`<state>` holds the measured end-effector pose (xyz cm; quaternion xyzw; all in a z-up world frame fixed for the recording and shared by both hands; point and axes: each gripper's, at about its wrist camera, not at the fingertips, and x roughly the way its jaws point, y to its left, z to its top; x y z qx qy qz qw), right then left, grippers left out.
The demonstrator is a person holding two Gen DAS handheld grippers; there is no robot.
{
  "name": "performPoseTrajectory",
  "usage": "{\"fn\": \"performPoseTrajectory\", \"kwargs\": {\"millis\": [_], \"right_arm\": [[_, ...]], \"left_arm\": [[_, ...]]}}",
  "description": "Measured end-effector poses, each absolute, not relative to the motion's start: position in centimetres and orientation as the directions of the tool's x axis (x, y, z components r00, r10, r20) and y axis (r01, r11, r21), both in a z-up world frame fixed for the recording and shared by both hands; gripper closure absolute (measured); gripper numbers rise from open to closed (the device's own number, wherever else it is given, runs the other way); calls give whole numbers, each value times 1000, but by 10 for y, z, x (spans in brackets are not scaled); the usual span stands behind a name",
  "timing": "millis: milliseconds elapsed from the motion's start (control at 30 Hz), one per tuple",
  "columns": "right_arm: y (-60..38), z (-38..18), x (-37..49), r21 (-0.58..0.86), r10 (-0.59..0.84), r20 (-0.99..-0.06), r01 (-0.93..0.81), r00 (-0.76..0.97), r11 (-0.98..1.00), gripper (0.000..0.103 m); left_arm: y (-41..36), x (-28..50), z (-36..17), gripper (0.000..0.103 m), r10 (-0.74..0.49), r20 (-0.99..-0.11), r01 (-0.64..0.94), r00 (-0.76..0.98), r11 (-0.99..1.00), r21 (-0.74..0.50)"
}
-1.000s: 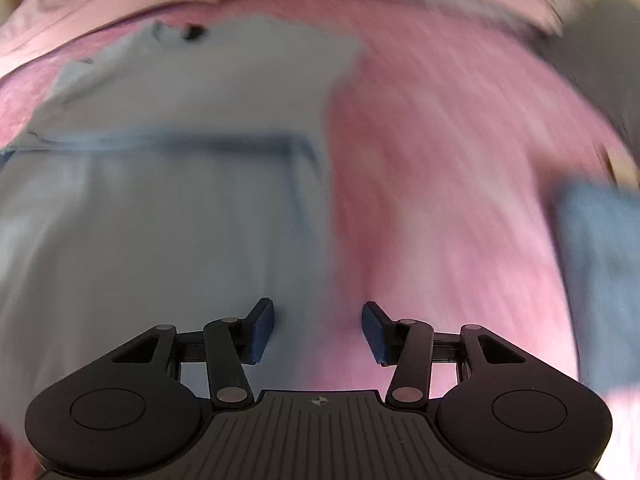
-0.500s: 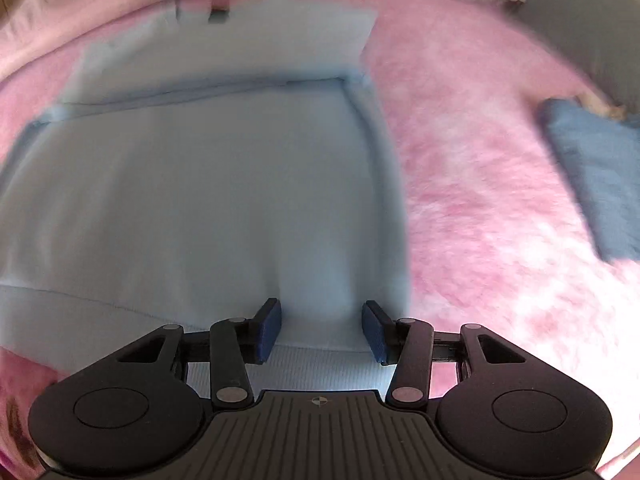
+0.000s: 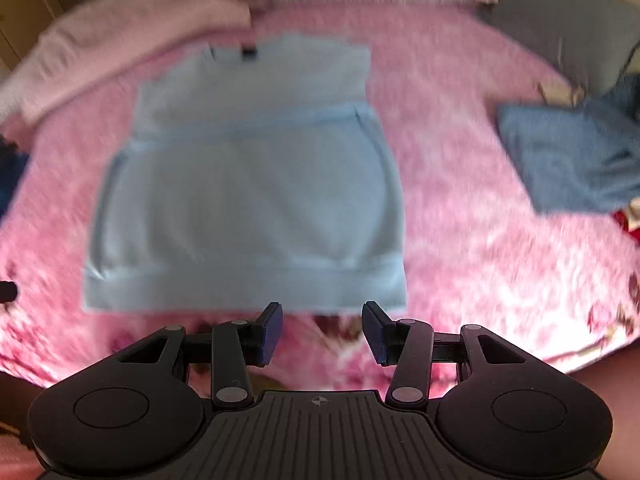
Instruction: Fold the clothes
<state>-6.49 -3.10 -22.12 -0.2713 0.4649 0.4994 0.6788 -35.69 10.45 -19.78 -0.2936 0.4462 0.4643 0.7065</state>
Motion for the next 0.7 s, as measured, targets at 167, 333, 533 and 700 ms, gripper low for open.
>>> {"fn": "performPoseTrajectory", "kwargs": {"millis": [167, 333, 533, 700], "right_arm": [[-32, -187, -78, 79, 483, -872, -949, 83, 306, 55], [-60, -176, -75, 107, 495, -868, -958, 40, 267, 55], [-116, -166, -74, 118, 512, -859, -963, 24, 243, 53], [-155, -153, -75, 98, 532, -846, -972, 33, 215, 43]], "left_arm": [[78, -336, -168, 74, 423, -886, -918, 190, 396, -8], [39, -325, -153, 73, 446, -876, -927, 183, 375, -3], [-22, -318, -133, 66, 482, -859, -937, 174, 351, 7], [-70, -312, -118, 64, 514, -841, -942, 169, 334, 14]]}}
